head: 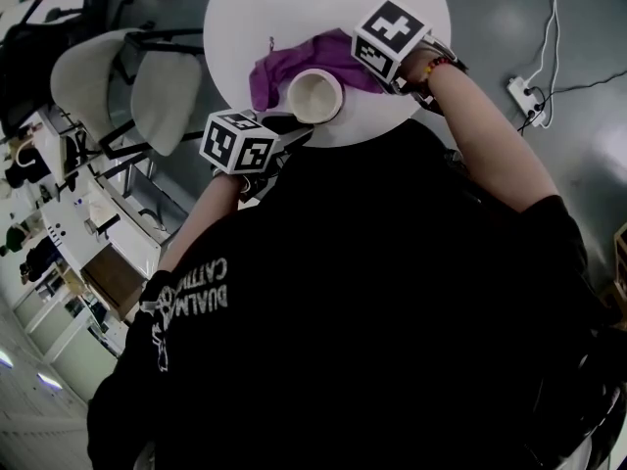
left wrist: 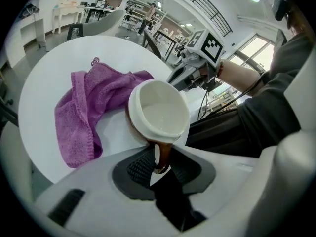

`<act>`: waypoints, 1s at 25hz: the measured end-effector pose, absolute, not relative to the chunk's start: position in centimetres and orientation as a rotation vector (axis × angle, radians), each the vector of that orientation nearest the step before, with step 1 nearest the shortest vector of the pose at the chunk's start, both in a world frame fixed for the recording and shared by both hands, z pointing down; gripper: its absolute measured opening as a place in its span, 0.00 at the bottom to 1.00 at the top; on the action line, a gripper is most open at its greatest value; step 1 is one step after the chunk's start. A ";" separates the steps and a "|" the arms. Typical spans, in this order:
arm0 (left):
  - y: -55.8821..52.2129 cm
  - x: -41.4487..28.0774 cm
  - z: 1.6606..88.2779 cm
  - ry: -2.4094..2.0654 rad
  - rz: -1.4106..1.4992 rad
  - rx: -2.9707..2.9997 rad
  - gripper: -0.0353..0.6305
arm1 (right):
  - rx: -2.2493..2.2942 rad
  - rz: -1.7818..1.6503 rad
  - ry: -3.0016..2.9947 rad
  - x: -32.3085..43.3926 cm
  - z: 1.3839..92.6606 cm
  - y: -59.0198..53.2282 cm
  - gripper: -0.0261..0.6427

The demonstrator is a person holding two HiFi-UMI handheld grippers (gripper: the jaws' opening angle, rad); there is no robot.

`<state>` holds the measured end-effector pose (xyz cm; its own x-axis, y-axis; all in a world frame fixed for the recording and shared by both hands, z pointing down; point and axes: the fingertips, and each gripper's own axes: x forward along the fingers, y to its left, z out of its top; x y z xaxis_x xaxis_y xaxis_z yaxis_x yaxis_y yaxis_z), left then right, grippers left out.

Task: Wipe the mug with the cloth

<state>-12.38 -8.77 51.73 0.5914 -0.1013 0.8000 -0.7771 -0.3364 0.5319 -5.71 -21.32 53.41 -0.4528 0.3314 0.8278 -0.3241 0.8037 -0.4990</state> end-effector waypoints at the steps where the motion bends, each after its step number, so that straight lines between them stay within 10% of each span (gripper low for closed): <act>1: -8.8 -12.4 51.7 -0.715 0.822 1.802 0.19 | 0.012 0.735 -1.898 -5.7 53.4 -21.3 0.05; 25: -7.0 -14.5 50.4 -0.602 0.837 2.053 0.20 | 0.466 1.004 -2.477 -14.7 37.5 -16.9 0.05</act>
